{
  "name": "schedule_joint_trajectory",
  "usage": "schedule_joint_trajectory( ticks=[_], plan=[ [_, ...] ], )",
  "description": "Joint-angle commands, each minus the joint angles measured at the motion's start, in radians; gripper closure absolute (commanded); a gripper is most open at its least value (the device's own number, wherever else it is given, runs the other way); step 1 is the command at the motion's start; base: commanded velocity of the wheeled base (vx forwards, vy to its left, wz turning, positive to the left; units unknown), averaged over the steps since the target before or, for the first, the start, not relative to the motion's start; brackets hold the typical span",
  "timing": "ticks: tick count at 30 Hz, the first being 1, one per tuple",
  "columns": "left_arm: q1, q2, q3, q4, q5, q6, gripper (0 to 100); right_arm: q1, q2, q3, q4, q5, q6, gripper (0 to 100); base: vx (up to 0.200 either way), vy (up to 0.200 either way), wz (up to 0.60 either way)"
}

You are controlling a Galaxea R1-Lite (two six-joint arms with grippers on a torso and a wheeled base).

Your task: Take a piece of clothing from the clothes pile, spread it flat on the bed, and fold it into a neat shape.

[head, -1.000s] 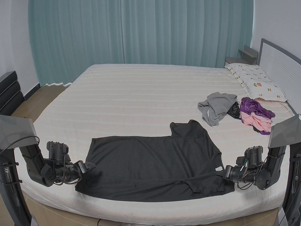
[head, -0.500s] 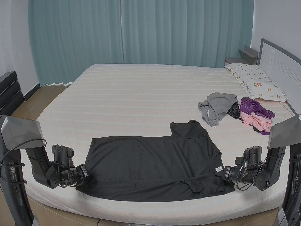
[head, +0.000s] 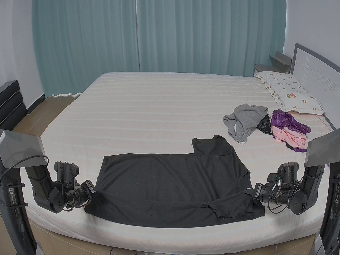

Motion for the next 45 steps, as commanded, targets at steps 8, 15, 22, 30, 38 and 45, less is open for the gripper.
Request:
schedule_joint_trajectory(
  ticks=[8, 15, 22, 30, 38, 45],
  plan=[
    [0.012, -0.008, 0.023, -0.021, -0.005, -0.018, 100, -0.007, -0.009, 0.009, -0.024, -0.002, 0.001, 100, 0.000, 0.000, 0.00],
    [0.017, -0.001, 0.030, -0.021, -0.014, -0.048, 100, -0.019, 0.023, 0.001, -0.024, -0.022, -0.001, 100, 0.000, 0.000, 0.00],
    [0.012, 0.018, 0.019, -0.023, -0.017, -0.059, 100, -0.016, 0.048, -0.002, -0.024, -0.024, -0.002, 100, 0.000, 0.000, 0.00],
    [0.009, 0.018, 0.020, -0.023, -0.015, -0.055, 0, -0.011, 0.061, 0.000, -0.023, -0.014, -0.001, 0, 0.000, 0.000, 0.00],
    [0.023, -0.032, 0.016, -0.023, -0.032, -0.059, 0, -0.053, 0.009, 0.004, -0.012, -0.014, 0.001, 0, 0.000, 0.000, 0.00],
    [0.037, -0.133, -0.015, -0.009, -0.057, -0.059, 0, -0.060, -0.095, 0.037, -0.010, -0.014, 0.001, 0, 0.000, 0.000, 0.00]
  ],
)
